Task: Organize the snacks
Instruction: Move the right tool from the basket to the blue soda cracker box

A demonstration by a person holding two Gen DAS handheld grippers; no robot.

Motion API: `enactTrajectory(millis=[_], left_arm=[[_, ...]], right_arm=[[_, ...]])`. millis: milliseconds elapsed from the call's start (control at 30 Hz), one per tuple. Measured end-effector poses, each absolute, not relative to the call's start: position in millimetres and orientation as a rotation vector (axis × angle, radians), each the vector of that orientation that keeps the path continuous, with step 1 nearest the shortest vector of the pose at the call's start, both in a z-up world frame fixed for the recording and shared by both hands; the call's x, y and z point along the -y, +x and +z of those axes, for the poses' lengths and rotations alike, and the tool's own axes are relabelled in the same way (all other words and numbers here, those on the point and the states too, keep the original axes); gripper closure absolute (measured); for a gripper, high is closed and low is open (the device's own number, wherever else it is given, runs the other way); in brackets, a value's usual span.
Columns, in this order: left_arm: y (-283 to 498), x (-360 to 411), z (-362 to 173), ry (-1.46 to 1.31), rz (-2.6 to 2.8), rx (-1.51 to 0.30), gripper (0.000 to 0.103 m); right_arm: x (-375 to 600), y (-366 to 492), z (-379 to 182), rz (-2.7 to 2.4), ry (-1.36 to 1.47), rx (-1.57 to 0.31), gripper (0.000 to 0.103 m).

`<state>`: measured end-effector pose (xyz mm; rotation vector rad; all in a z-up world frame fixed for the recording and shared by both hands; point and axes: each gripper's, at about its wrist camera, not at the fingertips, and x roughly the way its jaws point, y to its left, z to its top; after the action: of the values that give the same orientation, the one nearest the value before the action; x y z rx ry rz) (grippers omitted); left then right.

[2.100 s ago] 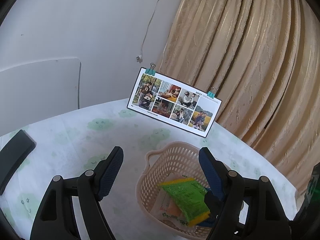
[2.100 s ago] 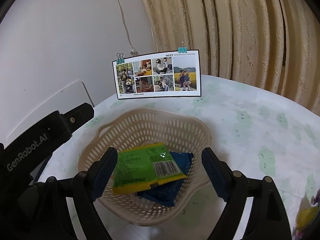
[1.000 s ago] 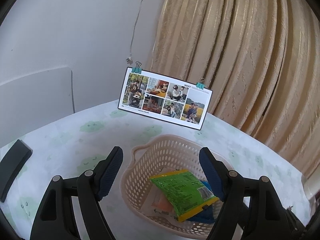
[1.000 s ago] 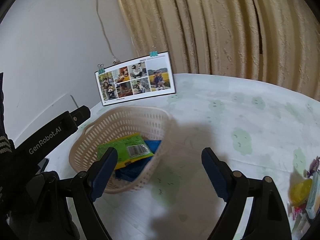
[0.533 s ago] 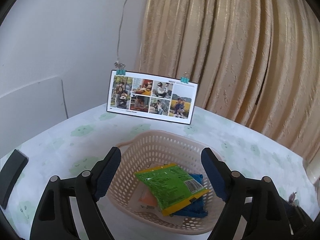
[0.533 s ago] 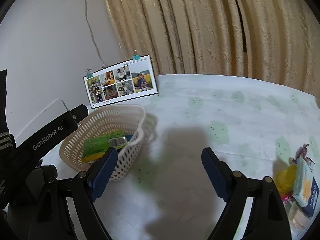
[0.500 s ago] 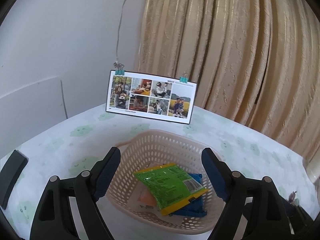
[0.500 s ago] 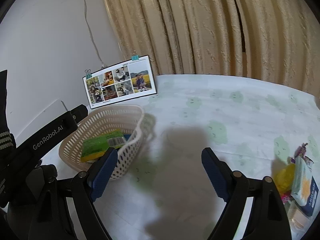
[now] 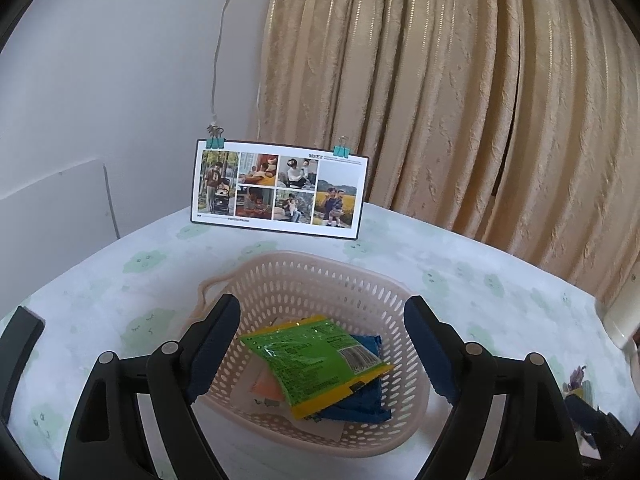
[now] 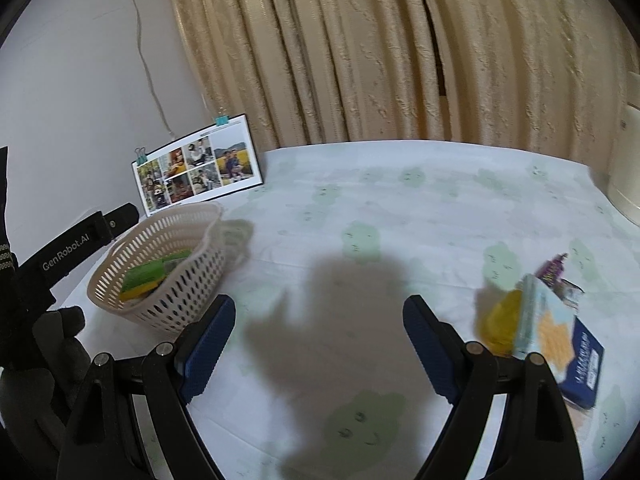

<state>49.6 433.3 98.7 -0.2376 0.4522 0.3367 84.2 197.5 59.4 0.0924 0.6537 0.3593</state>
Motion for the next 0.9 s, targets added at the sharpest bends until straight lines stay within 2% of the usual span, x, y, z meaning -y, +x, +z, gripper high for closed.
enactTrajectory(millis=[900], left_arm=[[52, -408, 93, -0.203, 0.248, -0.486, 0.019]], right_arm=[[-72, 71, 42, 0.101, -0.086, -0.678, 0.019]])
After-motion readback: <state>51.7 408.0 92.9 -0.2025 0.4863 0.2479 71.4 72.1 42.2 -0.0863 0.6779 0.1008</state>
